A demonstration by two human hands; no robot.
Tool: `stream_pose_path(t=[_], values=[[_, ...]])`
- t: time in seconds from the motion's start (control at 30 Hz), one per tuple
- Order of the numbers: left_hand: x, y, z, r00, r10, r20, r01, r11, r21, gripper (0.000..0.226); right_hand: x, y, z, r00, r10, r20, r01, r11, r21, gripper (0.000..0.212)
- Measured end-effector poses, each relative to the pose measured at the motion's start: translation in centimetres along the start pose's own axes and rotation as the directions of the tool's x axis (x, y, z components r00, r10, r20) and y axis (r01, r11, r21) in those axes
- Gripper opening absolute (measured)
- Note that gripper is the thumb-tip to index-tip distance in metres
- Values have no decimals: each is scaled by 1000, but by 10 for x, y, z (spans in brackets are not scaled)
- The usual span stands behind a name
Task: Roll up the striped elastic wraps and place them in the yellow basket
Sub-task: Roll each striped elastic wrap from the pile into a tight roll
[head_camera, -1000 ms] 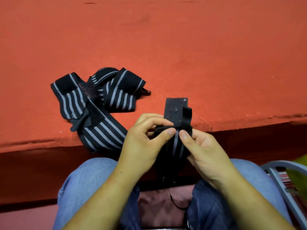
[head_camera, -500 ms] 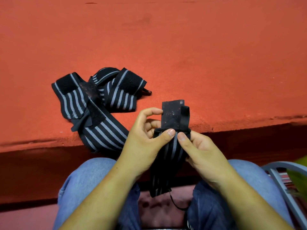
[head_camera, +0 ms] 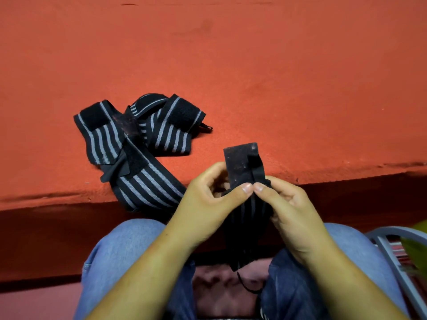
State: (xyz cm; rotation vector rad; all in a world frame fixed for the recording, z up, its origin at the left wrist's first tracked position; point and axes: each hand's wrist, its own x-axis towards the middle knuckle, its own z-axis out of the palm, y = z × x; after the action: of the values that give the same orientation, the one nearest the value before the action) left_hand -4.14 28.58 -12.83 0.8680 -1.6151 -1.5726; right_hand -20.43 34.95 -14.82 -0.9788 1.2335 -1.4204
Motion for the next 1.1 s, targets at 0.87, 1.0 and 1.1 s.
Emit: stream_pose_path(t=[0.87, 1.0, 1.1], values=[[4, 1, -3, 953, -5, -303, -4, 1000, -29, 11, -3, 4, 6, 983, 88, 162, -56, 980, -190, 26], [4, 1, -4, 952, -17, -305, 3, 999, -45, 10, -2, 5, 7, 983, 86, 162, -52, 978, -203, 37], [4, 3, -3, 958, 38, -283, -32, 999, 25, 9, -2, 6, 5, 983, 68, 171, -35, 981, -189, 34]])
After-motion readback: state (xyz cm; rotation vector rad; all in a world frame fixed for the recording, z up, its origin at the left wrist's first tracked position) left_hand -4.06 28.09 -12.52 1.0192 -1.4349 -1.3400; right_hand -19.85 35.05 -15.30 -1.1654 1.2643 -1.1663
